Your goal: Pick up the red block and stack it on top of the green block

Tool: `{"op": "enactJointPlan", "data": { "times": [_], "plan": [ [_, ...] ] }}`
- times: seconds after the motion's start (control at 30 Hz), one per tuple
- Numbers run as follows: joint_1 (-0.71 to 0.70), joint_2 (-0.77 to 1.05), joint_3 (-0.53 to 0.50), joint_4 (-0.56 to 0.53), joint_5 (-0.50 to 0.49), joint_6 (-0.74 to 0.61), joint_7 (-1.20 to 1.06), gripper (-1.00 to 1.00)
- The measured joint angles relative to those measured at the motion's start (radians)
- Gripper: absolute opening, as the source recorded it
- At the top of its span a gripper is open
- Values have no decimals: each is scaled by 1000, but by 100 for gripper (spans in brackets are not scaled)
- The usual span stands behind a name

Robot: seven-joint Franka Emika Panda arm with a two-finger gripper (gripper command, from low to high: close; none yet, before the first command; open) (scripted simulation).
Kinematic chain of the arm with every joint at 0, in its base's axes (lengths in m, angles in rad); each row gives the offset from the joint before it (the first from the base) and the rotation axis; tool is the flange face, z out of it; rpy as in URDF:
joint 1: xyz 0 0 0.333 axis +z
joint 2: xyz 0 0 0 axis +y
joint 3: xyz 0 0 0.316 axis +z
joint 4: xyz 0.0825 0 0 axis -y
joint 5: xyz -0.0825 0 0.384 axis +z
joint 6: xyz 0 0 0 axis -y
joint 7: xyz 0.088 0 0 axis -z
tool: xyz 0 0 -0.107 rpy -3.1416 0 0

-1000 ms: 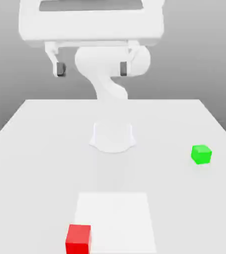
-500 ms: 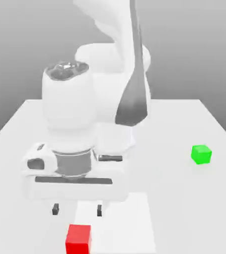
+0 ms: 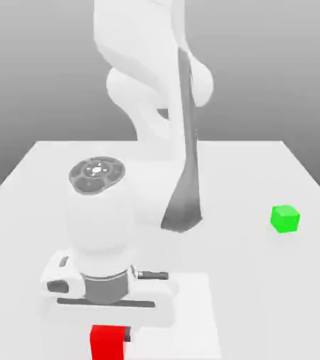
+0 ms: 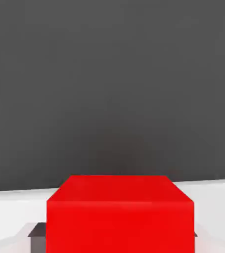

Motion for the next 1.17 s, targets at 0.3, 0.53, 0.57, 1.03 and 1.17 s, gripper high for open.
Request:
{"op": "enactJointPlan", "data": {
  "times": [0.3, 0.53, 0.57, 1.03, 1.17],
  "plan": [
    [268, -221, 257, -178, 90, -36, -18, -100],
    [630, -420, 438, -361, 189, -42, -28, -100],
    [668, -445, 466, -385, 197, -42, -27, -100],
    [672, -330, 682, -492, -150, 146, 247, -100],
    [661, -250, 679, -492, -213, 231, 290, 100]
  ]
}}
